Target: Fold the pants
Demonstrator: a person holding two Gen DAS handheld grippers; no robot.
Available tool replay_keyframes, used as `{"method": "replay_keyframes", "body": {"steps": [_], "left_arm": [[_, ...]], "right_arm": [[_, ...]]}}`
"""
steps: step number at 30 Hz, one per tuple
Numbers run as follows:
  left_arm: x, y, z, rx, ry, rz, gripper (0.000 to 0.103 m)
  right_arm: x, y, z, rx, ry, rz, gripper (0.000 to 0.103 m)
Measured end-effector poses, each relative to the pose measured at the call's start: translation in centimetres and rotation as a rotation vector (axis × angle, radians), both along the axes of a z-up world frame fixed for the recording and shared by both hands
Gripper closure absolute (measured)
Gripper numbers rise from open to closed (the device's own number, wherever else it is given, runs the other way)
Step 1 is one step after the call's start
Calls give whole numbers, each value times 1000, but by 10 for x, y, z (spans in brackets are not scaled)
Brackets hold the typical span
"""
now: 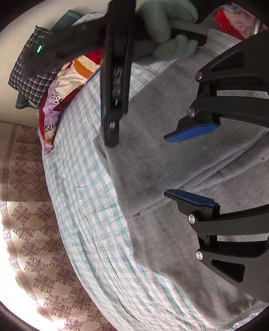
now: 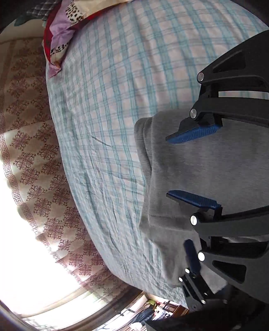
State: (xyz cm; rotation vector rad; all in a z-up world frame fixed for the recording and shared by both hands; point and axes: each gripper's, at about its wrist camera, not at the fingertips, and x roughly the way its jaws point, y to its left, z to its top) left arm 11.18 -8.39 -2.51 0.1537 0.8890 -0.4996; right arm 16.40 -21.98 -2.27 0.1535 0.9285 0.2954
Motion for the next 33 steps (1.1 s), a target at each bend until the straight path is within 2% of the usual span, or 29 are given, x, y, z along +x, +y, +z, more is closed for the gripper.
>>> {"method": "replay_keyframes", "body": {"steps": [3,8,12,18,22,26,33], "left_arm": [[-1,-8,-16,33,26,-20,54],[6,-9,-37,66,69,-33,54],[10,-9,-41,76,77,-36,54],[8,-16,-46,114,64,-45,51],[8,-16,-48,117,64,-47,50],[7,-15,-47,124,65,-47,50],[9,-13,-47,140,69,-54,50]], "right_arm": [[29,9,-19,-92,39,-20,58],[50,19,-37,-151,74,-29,58],[60,21,-47,-159,63,-35,58],[57,19,-43,-152,53,-42,57],[41,6,-24,-76,20,-72,58],[11,-10,-4,-63,-27,-92,56],[-47,-52,-6,-38,1,-163,55]]}}
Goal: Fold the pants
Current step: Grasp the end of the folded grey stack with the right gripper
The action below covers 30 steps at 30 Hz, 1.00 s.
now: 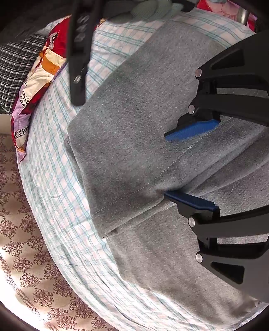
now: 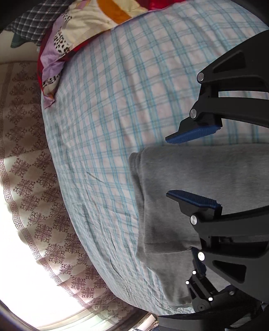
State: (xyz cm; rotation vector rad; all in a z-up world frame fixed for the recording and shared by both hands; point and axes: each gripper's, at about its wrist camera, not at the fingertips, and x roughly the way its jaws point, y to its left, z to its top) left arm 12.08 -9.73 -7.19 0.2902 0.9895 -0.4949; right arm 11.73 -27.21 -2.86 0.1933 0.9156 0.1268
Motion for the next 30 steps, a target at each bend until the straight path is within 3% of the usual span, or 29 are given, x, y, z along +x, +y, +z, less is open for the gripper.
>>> {"method": "replay_keyframes", "body": {"steps": [3,9,14,16,23,25,30], "left_arm": [[1,-1,1,12,6,2,50],[5,-2,12,7,66,11,42],[7,-11,29,8,34,45,37],[7,-17,37,-5,29,38,30],[13,-49,47,-30,71,-15,25],[15,-56,46,-38,89,-20,25],[23,-73,43,-53,125,-33,25]], "right_arm": [[-25,-17,-6,26,22,-27,49],[-70,-49,-19,129,85,-77,49],[-89,-56,-29,261,126,-69,49],[-90,-50,-35,298,140,-53,49],[-93,-30,-47,284,139,-18,48],[-93,-20,-50,302,149,19,60],[-96,-13,-48,282,122,18,65]]}}
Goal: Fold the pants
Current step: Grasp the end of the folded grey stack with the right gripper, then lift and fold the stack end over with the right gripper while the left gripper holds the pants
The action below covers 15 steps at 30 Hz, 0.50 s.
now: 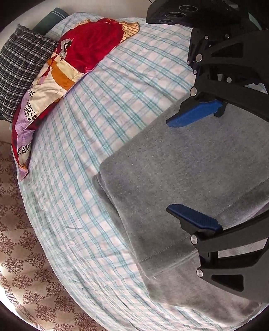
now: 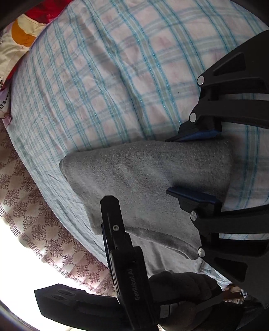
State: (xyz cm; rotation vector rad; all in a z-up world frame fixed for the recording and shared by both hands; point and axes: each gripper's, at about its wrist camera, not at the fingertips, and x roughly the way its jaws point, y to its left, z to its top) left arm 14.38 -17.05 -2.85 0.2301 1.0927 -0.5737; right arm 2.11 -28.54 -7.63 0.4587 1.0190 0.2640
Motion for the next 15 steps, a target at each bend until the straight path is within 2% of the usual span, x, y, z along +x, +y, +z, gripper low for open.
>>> {"method": "replay_keyframes", "body": {"steps": [6,15], "left_arm": [[11,-17,0,-6,32,-15,25],[21,-36,0,23,77,-35,25]], "right_arm": [[-4,5,12,-16,-41,-5,71],[-16,42,37,-210,-171,45,71]]}}
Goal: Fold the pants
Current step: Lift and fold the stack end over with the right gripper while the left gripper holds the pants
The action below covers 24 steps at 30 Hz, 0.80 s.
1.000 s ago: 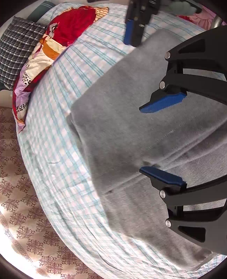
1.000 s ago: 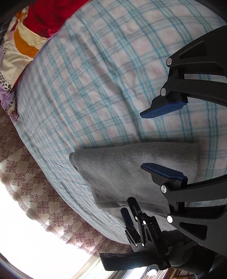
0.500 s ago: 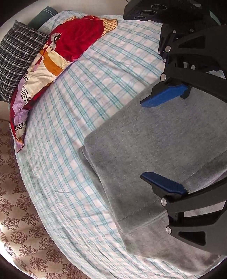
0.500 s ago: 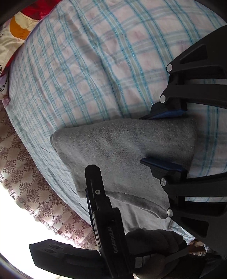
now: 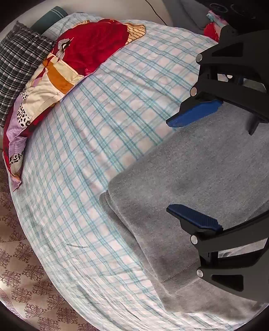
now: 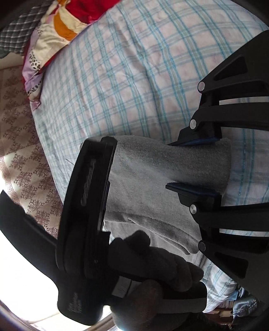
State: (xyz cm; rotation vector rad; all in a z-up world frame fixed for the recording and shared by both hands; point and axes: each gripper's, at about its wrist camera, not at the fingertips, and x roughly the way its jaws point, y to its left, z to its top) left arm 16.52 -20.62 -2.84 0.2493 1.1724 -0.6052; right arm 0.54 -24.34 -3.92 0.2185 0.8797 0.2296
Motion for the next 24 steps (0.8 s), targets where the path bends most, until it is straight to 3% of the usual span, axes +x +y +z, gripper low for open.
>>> {"method": "replay_keyframes", "body": {"steps": [7,13,18,22,24], "left_arm": [[8,-3,-6,64,53,30,25],[12,3,-15,105,97,45,26],[11,7,-14,76,136,40,49],[8,17,-10,43,131,49,77],[6,26,-6,23,132,54,82]], "right_arm": [[-11,25,14,-90,-68,64,71],[-14,31,13,-119,-72,77,71],[-18,41,15,-152,-78,83,71],[-19,42,19,-159,-82,78,71],[-21,45,22,-171,-91,73,71]]}}
